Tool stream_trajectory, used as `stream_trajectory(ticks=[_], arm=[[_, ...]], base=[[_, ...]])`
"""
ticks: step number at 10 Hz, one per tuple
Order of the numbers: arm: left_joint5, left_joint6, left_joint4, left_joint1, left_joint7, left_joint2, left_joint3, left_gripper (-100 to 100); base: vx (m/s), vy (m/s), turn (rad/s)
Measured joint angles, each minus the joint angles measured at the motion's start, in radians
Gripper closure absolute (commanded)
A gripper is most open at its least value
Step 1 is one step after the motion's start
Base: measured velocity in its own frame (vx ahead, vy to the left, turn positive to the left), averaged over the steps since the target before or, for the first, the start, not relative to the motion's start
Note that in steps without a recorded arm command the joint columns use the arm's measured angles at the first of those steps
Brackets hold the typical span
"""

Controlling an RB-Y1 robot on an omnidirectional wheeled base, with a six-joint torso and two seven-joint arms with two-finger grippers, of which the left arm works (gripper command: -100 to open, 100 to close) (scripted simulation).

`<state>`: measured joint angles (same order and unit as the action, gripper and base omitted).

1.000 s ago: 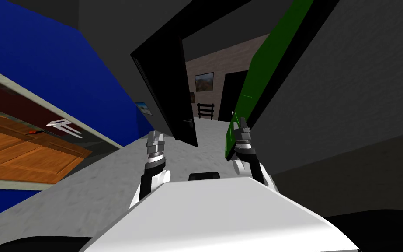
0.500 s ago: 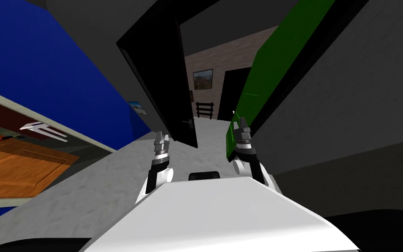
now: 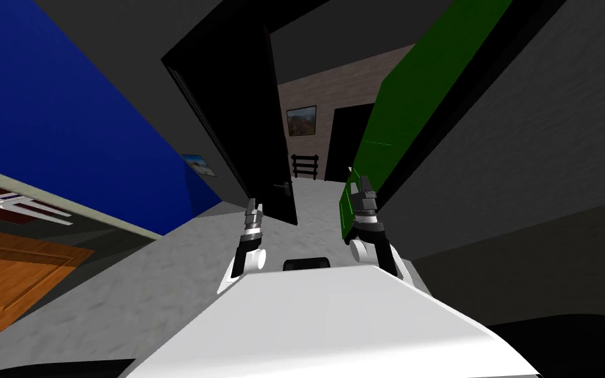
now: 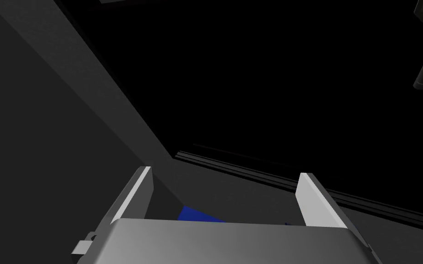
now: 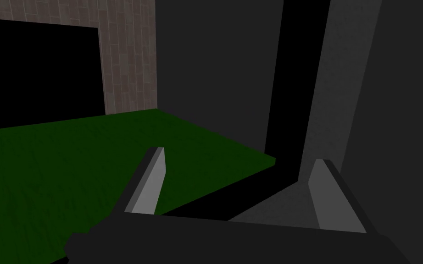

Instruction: Push the door open

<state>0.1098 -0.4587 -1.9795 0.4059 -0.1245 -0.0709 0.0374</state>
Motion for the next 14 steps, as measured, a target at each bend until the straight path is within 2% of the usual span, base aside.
stream_trajectory(ticks=[4,9,13,14], arm=[[0.0,0.05,0.096,-0.064,0.028,-0.018,0.024,-100],[-0.01,0.082,0.211,-0.116,0.05,-0.02,0.071,-100],[-0.012,0.111,0.323,-0.186,0.073,-0.027,0.094,-100],[-0.013,0.123,0.34,-0.197,0.077,-0.027,0.1,-100]], base=[[0.091,0.127,-0.084],[0.085,0.109,-0.092],[0.075,0.107,-0.08],[0.065,0.129,-0.083]])
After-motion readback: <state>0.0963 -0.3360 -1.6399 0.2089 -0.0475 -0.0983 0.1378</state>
